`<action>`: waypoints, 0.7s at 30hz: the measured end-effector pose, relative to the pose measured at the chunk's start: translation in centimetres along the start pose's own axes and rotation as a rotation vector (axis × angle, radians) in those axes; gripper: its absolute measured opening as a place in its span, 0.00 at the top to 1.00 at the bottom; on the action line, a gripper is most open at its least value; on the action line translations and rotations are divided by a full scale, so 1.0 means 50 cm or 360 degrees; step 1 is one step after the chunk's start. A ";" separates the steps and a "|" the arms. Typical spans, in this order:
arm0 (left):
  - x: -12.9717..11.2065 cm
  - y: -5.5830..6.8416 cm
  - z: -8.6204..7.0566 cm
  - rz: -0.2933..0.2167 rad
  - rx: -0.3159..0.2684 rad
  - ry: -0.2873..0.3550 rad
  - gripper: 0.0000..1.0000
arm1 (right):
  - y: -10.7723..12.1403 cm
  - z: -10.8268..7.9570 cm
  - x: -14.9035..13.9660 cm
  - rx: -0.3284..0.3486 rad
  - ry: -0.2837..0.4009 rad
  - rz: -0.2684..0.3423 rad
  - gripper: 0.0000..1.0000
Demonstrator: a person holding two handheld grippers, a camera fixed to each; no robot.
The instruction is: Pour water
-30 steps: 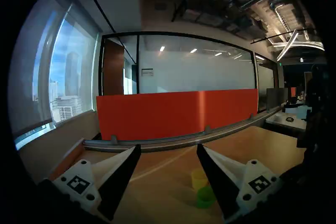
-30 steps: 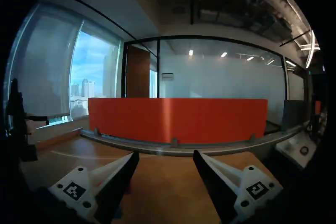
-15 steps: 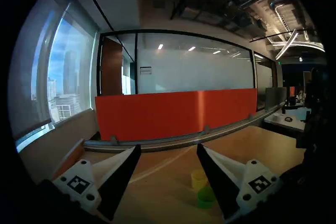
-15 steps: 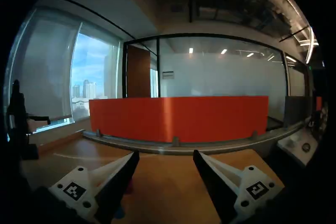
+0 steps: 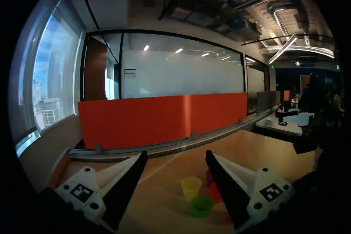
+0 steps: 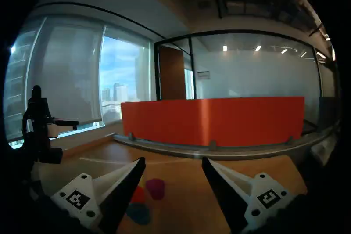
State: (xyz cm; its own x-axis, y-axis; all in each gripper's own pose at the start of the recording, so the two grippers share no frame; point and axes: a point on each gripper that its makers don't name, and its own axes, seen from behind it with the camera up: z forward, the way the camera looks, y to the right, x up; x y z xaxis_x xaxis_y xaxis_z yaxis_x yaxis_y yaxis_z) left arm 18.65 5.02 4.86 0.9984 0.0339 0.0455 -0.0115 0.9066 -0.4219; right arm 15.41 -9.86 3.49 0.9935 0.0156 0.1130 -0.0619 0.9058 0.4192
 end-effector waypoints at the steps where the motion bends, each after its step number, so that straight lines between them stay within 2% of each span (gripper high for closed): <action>1: -0.001 0.005 0.001 -0.0003 -0.0025 -0.0002 0.01 | -0.010 0.001 0.002 0.0035 -0.0003 -0.0008 0.00; 5: -0.006 0.028 0.004 -0.0021 -0.0139 -0.0015 0.02 | -0.054 0.003 0.007 0.0183 -0.0014 -0.0042 0.00; 8: -0.011 0.039 0.006 -0.0030 -0.0202 -0.0025 0.01 | -0.078 0.006 0.004 0.0257 -0.0037 -0.0059 0.00; 15: -0.039 0.051 0.014 -0.0014 -0.0286 -0.0105 0.01 | -0.113 0.017 -0.031 0.0350 -0.0162 -0.0127 0.00; 21: -0.081 0.062 0.021 0.0038 -0.0359 -0.0204 0.01 | -0.136 0.019 -0.073 0.0429 -0.0309 -0.0157 0.00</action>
State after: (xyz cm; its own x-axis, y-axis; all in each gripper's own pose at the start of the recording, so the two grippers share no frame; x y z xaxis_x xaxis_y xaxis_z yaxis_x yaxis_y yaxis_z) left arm 14.49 8.14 4.32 0.9826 0.1201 0.1417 -0.0077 0.7886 -0.6148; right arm 12.14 -16.49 1.11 0.9607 -0.1709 0.2188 -0.0154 0.7541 0.6565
